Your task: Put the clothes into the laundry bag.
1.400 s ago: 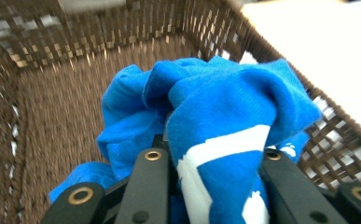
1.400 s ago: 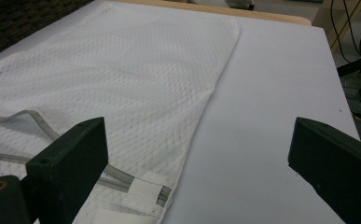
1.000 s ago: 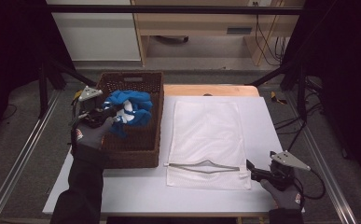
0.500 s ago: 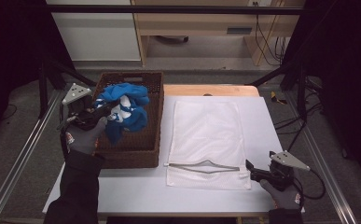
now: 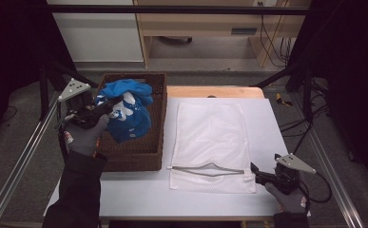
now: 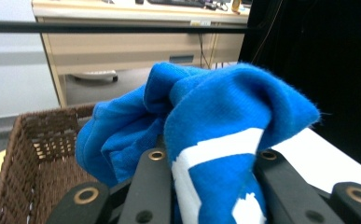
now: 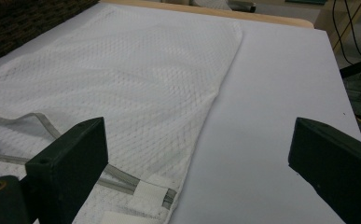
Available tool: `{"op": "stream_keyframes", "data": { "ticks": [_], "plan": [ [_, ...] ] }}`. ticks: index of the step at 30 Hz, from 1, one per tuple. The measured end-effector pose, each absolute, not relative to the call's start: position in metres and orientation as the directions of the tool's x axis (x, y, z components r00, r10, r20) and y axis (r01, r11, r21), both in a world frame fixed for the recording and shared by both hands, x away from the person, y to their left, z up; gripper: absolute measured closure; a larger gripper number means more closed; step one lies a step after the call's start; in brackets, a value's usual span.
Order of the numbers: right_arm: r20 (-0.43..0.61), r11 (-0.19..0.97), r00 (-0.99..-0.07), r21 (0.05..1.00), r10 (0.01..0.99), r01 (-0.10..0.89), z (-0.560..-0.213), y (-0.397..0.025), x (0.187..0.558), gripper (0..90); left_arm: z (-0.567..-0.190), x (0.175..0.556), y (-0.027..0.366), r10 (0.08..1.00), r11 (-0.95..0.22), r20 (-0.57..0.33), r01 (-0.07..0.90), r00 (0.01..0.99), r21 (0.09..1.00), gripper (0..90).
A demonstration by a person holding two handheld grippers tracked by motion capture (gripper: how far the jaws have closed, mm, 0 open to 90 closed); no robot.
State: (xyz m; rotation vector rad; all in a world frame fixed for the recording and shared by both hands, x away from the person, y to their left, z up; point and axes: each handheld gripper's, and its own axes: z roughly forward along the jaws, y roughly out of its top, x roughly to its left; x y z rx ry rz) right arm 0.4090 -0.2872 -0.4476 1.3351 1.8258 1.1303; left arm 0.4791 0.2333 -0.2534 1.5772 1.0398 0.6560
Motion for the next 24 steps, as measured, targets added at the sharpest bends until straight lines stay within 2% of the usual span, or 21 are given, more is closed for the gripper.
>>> {"op": "stream_keyframes", "data": {
  "ticks": [17,24],
  "plan": [
    [-0.01,0.156,-0.328,0.894,0.945,0.42,-0.445,-0.284,0.408,2.2,-0.224,0.458,0.192,0.833,-0.039,-0.085,0.213,0.546,0.976,76.9],
    [-0.018,0.16,-0.325,0.895,0.946,0.417,-0.444,-0.283,0.407,4.1,-0.221,0.453,0.171,0.81,-0.053,-0.068,0.189,0.583,0.981,76.9]
  ]
}}
